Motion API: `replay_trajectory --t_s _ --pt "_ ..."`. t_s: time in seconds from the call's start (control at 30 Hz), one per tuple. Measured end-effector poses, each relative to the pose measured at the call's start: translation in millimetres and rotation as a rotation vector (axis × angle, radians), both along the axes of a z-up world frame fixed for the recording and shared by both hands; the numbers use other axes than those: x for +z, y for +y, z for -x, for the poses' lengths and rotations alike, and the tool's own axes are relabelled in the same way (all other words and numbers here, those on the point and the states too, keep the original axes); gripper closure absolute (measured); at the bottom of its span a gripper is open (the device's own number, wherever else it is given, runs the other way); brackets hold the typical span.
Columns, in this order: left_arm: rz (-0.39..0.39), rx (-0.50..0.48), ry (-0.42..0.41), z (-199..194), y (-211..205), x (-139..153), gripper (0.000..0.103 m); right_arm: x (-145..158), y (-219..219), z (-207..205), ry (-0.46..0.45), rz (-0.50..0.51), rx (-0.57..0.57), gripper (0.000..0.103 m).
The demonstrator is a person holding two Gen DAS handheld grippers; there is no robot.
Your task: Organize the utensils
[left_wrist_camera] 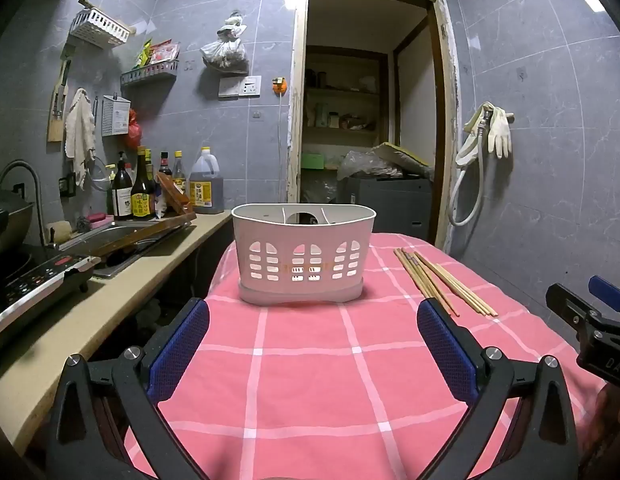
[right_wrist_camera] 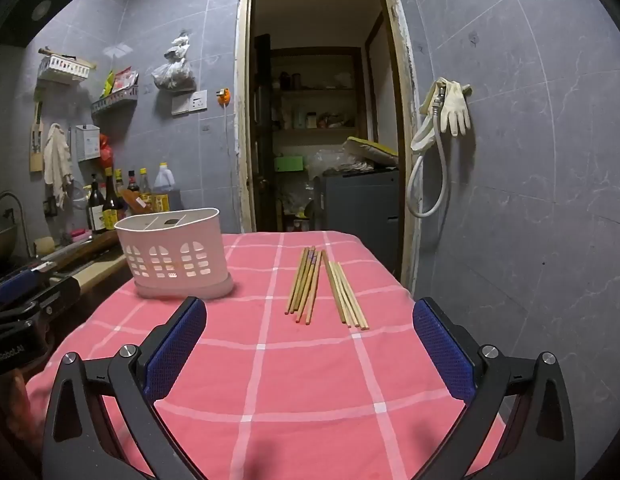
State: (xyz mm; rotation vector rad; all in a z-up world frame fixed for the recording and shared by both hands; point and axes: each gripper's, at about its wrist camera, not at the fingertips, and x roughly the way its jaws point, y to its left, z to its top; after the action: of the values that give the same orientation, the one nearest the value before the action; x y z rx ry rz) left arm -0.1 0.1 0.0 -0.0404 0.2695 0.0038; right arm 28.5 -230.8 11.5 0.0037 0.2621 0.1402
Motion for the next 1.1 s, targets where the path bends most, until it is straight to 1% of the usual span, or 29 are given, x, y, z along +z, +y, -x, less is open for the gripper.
replay_trajectory --t_s 0.3,0.33,0.53,1.1 --pt "0.000 -0.002 0.005 0.9 -3.4 0.6 0.002 0.6 -0.7 0.4 0.000 0.002 0.000 0.000" --pt "0.000 -0.001 0.005 0.3 -2.8 -4.5 0.002 0.8 -0.9 0.5 0.000 0.002 0.000 0.000" --pt "0.001 0.001 0.007 -1.0 -3.1 -6.4 0.002 0.4 -0.9 0.1 0.002 0.003 0.001 0.000" --pt "0.005 0.002 0.007 -0.7 -1.3 -3.6 0.002 0.3 -0.5 -0.1 0.003 0.002 0.001 0.000"
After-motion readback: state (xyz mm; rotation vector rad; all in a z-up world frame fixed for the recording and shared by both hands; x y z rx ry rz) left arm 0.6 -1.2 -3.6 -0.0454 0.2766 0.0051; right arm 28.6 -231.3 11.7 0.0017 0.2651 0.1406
